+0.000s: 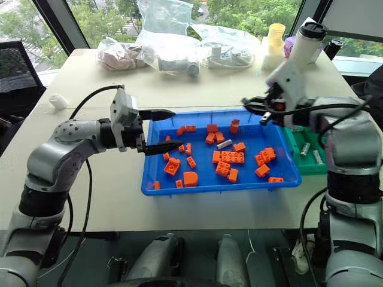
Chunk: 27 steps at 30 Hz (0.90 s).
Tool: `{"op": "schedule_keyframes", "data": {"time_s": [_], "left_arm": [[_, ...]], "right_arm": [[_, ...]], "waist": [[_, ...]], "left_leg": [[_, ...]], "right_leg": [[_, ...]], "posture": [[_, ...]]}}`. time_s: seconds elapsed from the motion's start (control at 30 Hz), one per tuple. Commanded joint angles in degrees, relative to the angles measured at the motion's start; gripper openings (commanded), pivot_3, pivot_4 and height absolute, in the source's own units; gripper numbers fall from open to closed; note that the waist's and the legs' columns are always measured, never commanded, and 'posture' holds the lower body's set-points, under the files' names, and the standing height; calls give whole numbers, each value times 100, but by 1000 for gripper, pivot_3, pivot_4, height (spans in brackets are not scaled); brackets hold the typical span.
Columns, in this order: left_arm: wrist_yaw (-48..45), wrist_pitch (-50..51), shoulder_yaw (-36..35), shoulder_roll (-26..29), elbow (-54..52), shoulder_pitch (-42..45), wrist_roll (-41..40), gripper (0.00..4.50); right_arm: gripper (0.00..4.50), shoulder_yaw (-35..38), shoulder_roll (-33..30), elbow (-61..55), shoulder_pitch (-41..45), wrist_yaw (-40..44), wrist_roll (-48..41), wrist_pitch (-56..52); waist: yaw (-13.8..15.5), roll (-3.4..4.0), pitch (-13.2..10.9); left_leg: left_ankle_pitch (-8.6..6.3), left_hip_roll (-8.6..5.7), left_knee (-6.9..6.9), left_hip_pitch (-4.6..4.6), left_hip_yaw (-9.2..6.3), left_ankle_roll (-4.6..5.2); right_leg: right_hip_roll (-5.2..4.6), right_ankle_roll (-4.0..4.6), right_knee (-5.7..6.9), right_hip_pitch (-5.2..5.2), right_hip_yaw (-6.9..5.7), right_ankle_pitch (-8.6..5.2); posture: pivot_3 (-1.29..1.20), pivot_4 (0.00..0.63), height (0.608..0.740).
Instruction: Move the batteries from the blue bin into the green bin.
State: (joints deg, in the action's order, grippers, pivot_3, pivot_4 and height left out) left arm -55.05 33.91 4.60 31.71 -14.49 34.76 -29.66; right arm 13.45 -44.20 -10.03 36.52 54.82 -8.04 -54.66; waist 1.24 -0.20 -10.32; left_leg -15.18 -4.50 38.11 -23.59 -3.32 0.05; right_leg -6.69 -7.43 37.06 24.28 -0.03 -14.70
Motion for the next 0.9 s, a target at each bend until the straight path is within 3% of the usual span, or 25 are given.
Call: {"op": "schedule_keyframes", "data": {"time_s": [0.03,0.17,0.37,0.5,0.6,0.67,0.9], "left_arm": [[-110,-393,237,-299,359,376,158,4500],[-294,-787,486,-587,983,732,438,4500],[-629,-1137,717,-618,1255,780,675,4500],[-643,-1187,682,-582,1277,741,751,4500],[-623,-1121,600,-465,1160,630,755,4500],[-595,-1035,548,-336,1027,549,763,4500],[-963,-554,376,673,250,206,611,4500]], "right_arm": [[31,785,-118,-194,-333,-853,97,-492],[31,1191,-44,-49,-653,-1553,91,-848],[31,1092,-69,137,-856,-1967,2,-790],[1926,999,-129,280,-880,-2050,-119,-670],[3618,894,-200,381,-782,-2126,-132,-532],[4437,868,-235,386,-596,-2006,-304,-397],[4437,-437,-244,79,-72,-781,-973,103]], "waist": [[-15,0,0],[-113,4,3],[-188,8,5],[-185,8,5],[-186,8,5],[-188,8,5],[-230,8,2]], "left_leg": [[0,-1,0,1,2,0],[1,5,-2,3,9,0],[1,11,-3,5,11,1],[1,10,-3,5,12,2],[1,10,-2,5,12,2],[1,10,-2,5,12,3],[-8,23,-4,5,9,18]], "right_leg": [[-2,0,-1,0,0,0],[2,0,9,6,2,0],[8,0,10,7,2,0],[8,0,9,6,2,0],[8,0,9,6,2,0],[8,0,9,6,2,0],[24,0,6,7,3,0]], "posture": [[0,150,740],[0,150,740],[0,150,740],[0,150,740],[0,150,740],[0,150,740],[0,150,740]]}}
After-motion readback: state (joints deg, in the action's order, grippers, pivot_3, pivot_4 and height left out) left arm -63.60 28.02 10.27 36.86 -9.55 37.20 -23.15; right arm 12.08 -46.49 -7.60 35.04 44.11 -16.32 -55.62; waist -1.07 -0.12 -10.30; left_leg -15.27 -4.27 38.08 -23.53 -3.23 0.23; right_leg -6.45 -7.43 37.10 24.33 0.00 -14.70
